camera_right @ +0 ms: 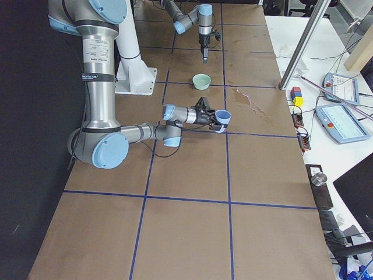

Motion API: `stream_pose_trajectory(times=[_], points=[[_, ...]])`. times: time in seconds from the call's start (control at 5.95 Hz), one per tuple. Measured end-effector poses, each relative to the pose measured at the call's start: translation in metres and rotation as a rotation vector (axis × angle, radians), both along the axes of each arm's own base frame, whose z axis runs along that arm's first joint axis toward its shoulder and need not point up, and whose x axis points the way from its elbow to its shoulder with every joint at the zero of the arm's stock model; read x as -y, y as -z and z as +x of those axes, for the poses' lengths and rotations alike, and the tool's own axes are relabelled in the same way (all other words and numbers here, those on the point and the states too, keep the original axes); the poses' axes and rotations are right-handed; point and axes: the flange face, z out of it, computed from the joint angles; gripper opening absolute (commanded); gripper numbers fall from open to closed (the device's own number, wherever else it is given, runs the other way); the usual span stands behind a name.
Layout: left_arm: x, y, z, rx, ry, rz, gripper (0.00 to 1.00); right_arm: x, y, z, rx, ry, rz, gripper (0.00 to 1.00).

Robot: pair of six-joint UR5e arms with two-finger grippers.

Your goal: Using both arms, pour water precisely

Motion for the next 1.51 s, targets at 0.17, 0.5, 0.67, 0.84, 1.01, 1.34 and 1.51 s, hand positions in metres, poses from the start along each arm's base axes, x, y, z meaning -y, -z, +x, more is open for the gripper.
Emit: stream_pose_trajectory(times=[0.17,0.5,0.67,0.84,1.01,1.34,1.51], points=[[0.003,-0.003,-0.004,0.003,0.006,-0.002,0.99,-0.003,0.039,-0.037,0.002,0.021,0.006,0.2],[0.006,-0.011,-0.013,0.01,0.019,-0.007,0.99,-0.015,0.136,-0.133,-0.06,0.003,0.004,0.19],[0.008,-0.015,-0.016,0.014,0.024,-0.01,0.99,-0.025,0.164,-0.16,-0.1,0.004,-0.001,0.18],[0.009,-0.016,-0.018,0.016,0.027,-0.011,0.99,-0.041,0.179,-0.18,-0.114,0.012,0.003,0.18],[0.01,-0.017,-0.018,0.016,0.028,-0.011,0.99,-0.053,0.191,-0.196,-0.137,0.013,0.007,0.18],[0.012,-0.017,-0.021,0.017,0.031,-0.01,0.99,-0.062,0.205,-0.217,-0.269,0.018,0.001,0.17],[0.013,-0.017,-0.022,0.017,0.035,-0.009,0.99,-0.065,0.209,-0.223,-0.369,0.017,0.019,0.17]])
